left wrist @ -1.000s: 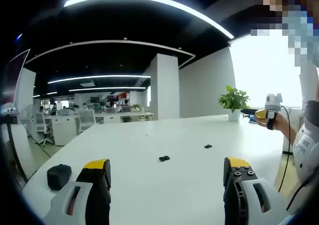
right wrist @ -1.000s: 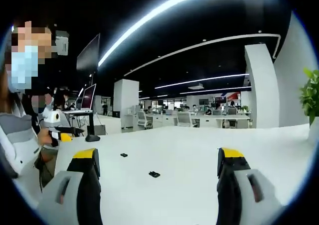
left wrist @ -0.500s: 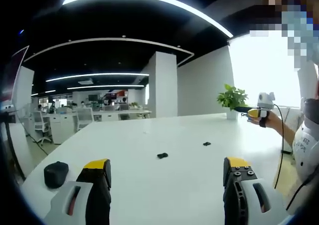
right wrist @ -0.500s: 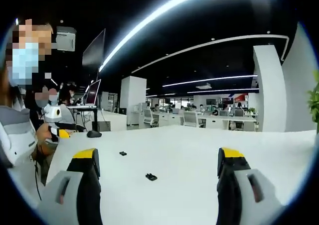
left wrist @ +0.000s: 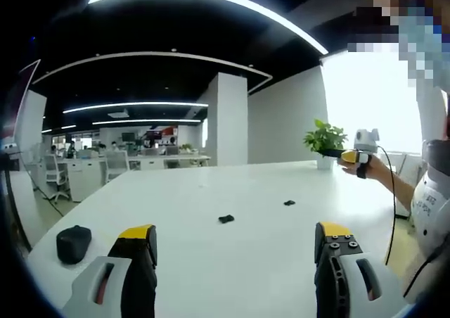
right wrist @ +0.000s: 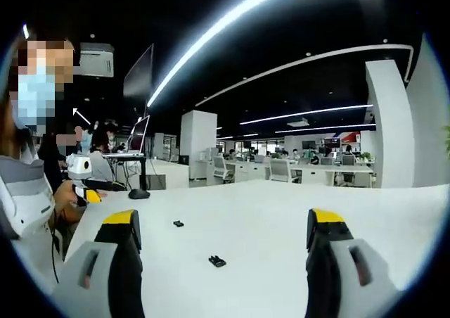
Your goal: Snap the two parts of the plastic buckle together until the buckle closes and remains connected.
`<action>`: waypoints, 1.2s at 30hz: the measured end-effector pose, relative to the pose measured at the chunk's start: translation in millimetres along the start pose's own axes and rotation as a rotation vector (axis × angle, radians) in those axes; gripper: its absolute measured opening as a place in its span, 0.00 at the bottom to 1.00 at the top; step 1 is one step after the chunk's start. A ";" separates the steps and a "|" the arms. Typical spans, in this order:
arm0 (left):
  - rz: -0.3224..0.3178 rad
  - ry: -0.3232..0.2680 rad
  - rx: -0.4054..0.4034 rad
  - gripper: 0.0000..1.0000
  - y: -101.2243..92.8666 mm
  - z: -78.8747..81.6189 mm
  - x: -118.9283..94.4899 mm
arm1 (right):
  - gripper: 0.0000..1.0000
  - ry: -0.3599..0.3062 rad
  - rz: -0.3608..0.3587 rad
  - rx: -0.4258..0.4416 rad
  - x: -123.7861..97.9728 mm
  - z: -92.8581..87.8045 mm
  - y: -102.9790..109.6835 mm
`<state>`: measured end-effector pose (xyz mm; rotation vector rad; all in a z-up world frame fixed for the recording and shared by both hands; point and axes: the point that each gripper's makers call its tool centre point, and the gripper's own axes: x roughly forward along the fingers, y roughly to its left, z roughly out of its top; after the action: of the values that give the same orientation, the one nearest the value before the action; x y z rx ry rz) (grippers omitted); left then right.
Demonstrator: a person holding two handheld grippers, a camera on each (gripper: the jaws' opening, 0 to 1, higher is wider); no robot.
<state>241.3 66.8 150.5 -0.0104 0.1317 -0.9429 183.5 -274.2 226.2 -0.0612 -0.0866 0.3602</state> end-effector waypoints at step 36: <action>-0.003 0.004 0.019 0.94 -3.4 4.3 -2.1 | 0.99 -0.024 0.187 0.087 64.0 -20.1 -21.0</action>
<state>237.8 66.3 155.2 0.0087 0.1260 -0.9474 252.4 -272.0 212.6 0.0211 -0.0888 0.5512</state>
